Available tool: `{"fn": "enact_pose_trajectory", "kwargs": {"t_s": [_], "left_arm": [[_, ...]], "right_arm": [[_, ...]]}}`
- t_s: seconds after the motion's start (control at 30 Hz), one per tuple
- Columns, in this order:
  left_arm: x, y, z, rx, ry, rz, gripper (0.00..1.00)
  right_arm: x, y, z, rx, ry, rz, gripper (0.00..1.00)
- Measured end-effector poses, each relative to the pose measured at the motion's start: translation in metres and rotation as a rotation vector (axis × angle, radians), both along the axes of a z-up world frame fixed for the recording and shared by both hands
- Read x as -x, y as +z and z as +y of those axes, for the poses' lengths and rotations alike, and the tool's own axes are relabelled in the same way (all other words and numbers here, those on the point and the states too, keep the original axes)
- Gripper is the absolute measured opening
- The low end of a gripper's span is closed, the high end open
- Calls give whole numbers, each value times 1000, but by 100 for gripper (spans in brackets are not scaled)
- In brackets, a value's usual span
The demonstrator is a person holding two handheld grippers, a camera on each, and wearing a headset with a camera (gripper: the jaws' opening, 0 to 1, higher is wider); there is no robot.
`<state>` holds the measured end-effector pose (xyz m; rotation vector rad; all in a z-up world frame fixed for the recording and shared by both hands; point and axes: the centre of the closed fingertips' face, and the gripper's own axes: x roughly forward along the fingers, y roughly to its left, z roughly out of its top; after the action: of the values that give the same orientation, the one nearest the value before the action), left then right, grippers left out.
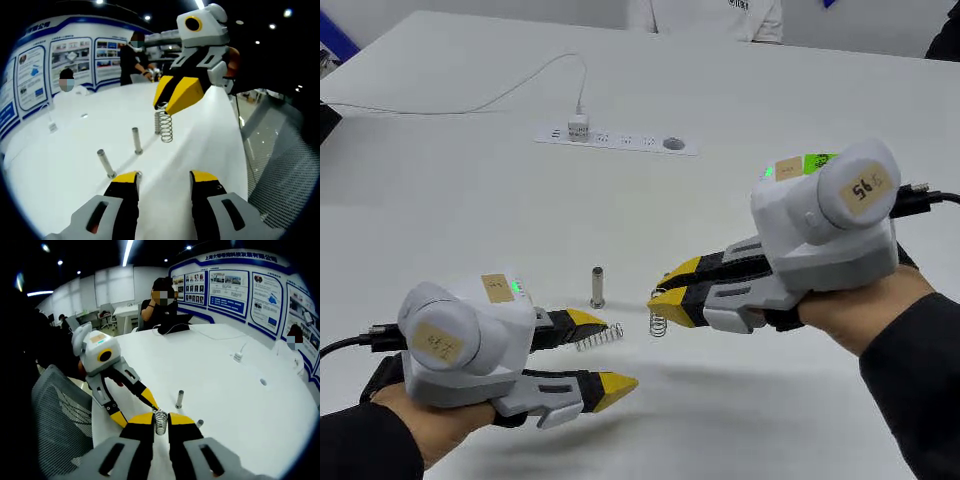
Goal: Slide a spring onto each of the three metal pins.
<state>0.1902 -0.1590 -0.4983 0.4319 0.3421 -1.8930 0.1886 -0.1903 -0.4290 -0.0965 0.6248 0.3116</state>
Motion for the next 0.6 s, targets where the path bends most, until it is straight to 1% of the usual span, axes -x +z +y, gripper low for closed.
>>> {"fn": "enact_pose_trajectory", "kwargs": {"t_s": [0.2,0.33,0.5,0.6], "left_arm": [[-6,-1,3,-5,20,5,43],[-9,-1,4,-6,31,6,44],[-12,-1,4,-5,43,8,45],[-14,-1,4,-6,50,9,46]], "right_arm": [[-5,12,-15,12,-45,-40,11],[-9,18,-31,22,-89,-68,11],[-14,20,-45,28,-135,-93,11],[-18,20,-49,28,-155,-112,11]]}}
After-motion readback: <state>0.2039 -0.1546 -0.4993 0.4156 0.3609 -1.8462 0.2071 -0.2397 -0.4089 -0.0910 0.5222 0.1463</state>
